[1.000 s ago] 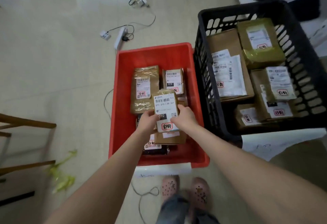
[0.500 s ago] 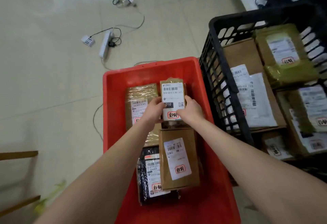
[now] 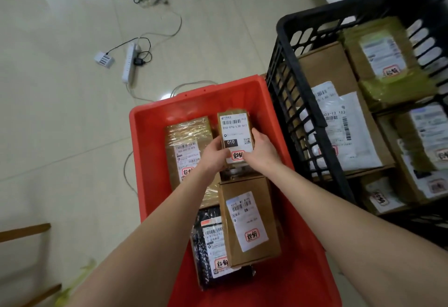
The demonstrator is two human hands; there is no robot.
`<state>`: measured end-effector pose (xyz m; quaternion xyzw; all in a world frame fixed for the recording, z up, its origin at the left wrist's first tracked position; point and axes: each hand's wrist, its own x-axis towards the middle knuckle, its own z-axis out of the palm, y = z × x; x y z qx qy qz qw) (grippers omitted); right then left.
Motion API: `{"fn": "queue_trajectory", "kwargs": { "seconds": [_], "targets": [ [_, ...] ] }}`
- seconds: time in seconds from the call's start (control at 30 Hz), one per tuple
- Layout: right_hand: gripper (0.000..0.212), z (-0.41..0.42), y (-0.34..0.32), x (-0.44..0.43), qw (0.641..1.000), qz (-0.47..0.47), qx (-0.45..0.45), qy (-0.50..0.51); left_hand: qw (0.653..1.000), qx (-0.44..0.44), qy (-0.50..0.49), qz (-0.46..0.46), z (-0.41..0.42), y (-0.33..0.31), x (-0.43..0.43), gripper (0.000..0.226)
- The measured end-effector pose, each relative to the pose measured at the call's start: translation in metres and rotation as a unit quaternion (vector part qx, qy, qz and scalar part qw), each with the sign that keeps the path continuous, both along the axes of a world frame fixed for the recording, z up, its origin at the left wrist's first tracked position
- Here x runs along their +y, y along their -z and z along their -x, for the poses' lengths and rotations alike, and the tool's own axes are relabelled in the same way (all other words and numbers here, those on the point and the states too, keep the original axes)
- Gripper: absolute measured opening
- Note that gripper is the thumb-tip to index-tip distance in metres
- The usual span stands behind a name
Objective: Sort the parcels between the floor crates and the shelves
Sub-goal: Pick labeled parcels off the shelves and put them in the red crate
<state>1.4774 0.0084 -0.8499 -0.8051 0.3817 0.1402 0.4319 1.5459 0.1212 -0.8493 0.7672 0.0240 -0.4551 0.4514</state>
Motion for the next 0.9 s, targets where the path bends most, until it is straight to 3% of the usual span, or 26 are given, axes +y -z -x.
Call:
{"fn": "queue_trajectory", "kwargs": {
  "seconds": [0.13, 0.23, 0.4, 0.5, 0.67, 0.9],
  "targets": [
    [0.074, 0.011, -0.025, 0.004, 1.0, 0.025, -0.01, -0.005, 0.984, -0.129, 0.091, -0.087, 0.003, -0.016, 0.006, 0.063],
    [0.076, 0.015, -0.052, 0.009, 0.998, 0.048, -0.042, -0.021, 0.938, -0.267, 0.174, -0.138, 0.0, -0.04, 0.005, 0.07],
    [0.069, 0.032, -0.109, -0.001, 0.984, 0.129, -0.121, -0.018, 0.864, -0.43, 0.241, -0.105, 0.0, -0.1, -0.022, 0.071],
    [0.063, 0.053, -0.141, -0.023, 0.973, 0.18, -0.14, 0.017, 0.835, -0.48, 0.26, -0.063, 0.011, -0.139, -0.051, 0.066],
    [0.059, 0.121, -0.181, -0.065, 0.967, 0.217, -0.1, 0.092, 0.779, -0.528, 0.338, -0.011, 0.058, -0.184, -0.104, 0.061],
    [0.06, 0.282, -0.209, -0.095, 0.952, 0.226, -0.017, 0.207, 0.697, -0.514, 0.501, 0.006, 0.204, -0.207, -0.168, 0.065]
  ]
}}
